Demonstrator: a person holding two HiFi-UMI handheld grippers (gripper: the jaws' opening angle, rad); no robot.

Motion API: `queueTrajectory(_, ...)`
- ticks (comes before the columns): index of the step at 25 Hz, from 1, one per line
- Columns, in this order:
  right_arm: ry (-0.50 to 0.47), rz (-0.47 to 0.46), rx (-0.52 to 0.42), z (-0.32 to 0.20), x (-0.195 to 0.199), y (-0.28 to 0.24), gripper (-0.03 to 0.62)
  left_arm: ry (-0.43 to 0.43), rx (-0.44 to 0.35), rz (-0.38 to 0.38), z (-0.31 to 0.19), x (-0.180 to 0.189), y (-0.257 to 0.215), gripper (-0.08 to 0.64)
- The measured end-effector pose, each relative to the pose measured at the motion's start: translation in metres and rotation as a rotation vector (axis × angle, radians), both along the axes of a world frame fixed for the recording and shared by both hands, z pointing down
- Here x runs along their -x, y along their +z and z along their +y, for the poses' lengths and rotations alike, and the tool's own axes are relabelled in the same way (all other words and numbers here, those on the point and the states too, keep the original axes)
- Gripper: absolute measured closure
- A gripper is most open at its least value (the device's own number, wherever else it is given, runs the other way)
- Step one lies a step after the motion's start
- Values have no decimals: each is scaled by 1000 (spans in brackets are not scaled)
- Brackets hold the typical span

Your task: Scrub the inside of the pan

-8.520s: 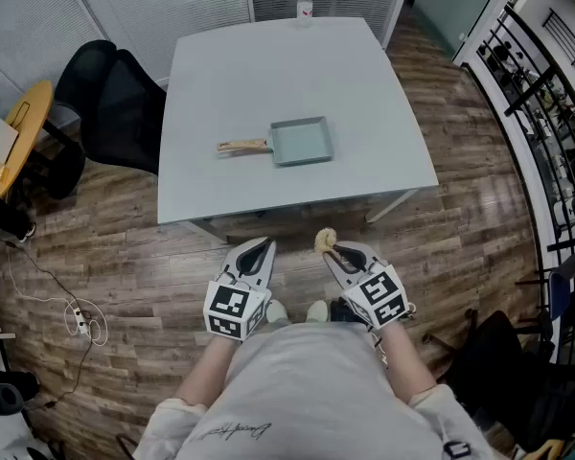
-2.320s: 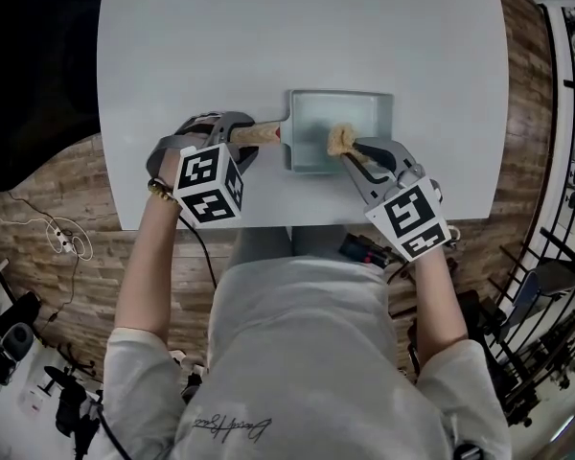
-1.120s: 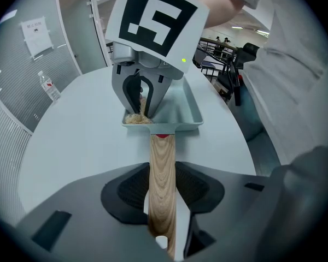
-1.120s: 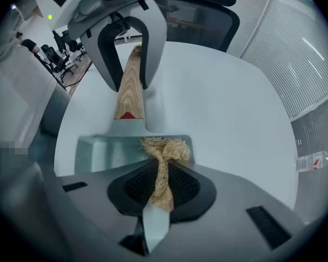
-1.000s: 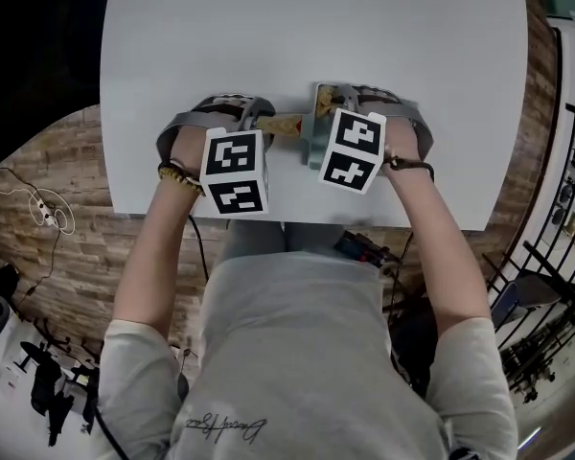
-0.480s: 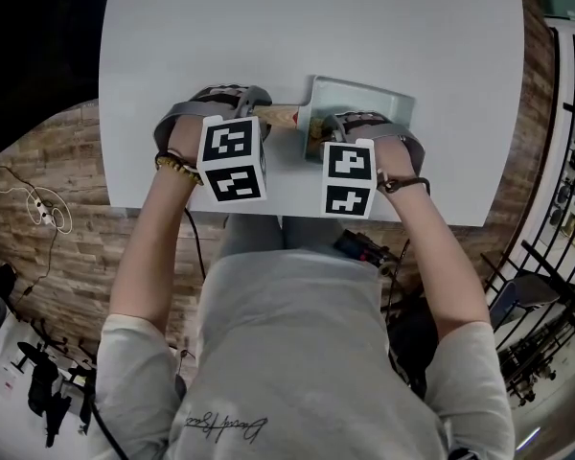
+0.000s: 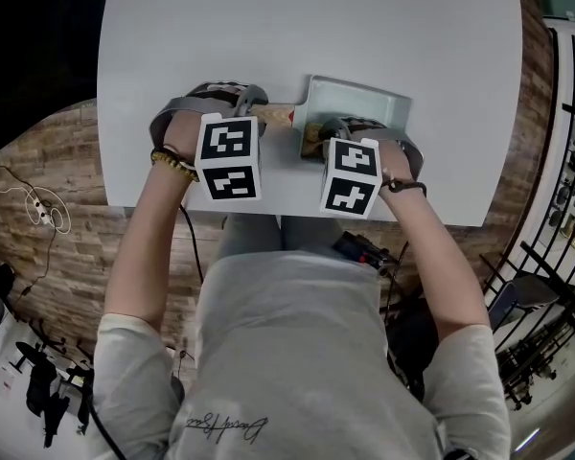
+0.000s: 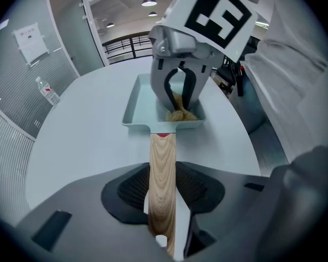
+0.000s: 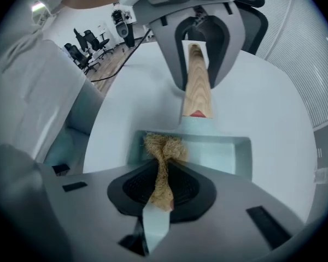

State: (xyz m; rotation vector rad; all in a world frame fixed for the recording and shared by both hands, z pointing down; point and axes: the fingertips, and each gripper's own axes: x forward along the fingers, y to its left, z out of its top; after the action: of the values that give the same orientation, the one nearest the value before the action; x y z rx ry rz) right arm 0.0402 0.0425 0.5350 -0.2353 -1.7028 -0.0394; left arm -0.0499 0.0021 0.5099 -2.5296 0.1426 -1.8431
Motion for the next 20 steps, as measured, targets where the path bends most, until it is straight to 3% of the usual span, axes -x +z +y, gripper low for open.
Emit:
queueTrajectory(4, 90, -4, -81, -42, -6, 2, 522, 29, -15, -17, -1, -1, 0, 405)
queueTrajectory(9, 133, 28, -140, -84, -12, 3, 522, 10, -3, -12, 1, -3, -1, 405)
queueTrajectory(16, 127, 20, -179, -83, -8, 4, 522, -47, 0, 3, 4, 0, 0, 403)
queueTrajectory(20, 153, 8, -125, -72, -12, 3, 522, -68, 2, 9, 1, -2, 0, 402)
